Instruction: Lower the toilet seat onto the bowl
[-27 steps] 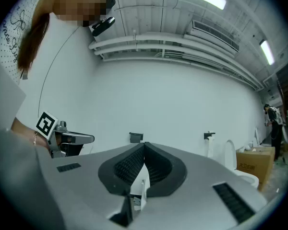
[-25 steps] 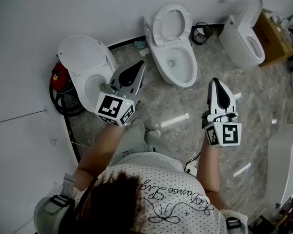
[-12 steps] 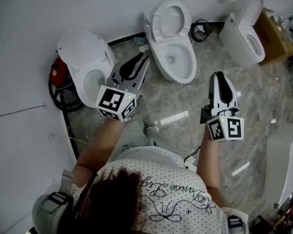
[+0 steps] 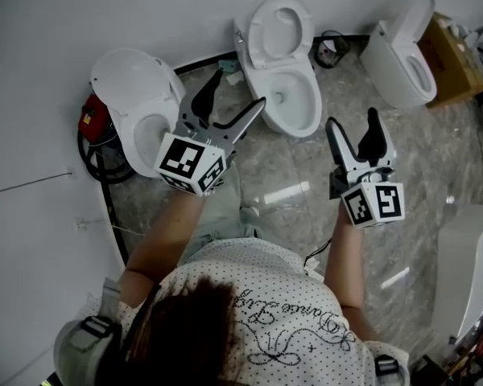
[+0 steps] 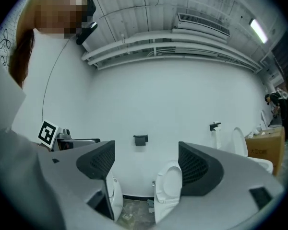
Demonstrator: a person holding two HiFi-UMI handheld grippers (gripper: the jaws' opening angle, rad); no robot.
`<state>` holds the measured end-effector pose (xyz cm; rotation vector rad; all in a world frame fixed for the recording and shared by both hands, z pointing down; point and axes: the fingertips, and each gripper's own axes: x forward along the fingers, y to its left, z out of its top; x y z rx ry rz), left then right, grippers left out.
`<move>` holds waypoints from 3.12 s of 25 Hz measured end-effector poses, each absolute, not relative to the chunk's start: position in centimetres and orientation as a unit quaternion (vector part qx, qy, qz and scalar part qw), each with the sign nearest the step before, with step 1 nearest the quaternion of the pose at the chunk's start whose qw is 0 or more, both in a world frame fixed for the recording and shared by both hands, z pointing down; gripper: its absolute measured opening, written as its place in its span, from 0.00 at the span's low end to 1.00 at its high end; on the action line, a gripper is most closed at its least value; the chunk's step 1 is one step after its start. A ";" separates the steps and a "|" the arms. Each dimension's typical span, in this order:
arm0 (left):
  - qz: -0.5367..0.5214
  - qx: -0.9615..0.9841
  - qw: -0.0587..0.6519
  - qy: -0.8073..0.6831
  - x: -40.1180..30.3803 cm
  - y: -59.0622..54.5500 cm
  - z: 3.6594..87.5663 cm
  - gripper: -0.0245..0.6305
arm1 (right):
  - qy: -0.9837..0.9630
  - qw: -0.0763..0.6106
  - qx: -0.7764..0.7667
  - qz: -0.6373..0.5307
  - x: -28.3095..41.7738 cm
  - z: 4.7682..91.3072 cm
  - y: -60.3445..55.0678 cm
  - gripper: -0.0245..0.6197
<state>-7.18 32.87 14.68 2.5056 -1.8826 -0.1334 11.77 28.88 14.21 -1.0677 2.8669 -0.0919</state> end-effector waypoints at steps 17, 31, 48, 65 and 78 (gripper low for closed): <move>-0.025 0.814 -0.009 -0.580 -14.5 17.7 15.7 0.65 | 0.919 0.037 -0.391 -0.023 4.7 15.2 15.5 0.74; -0.010 0.806 0.006 -0.591 -19.8 7.6 17.1 0.65 | 0.908 0.033 -0.416 -0.042 1.8 15.9 6.0 0.73; -0.011 0.750 -0.007 -0.662 -16.2 -6.5 15.4 0.65 | 0.947 0.053 -0.314 -0.030 4.2 14.1 -12.3 0.73; -0.014 0.760 0.022 -0.649 -20.1 -16.5 18.6 0.65 | 0.946 0.045 -0.313 -0.066 -0.2 16.8 -20.9 0.71; -0.005 0.787 0.065 -0.614 -25.9 -23.5 23.4 0.65 | 0.935 -0.054 -0.322 -0.136 -9.6 27.5 -29.4 0.64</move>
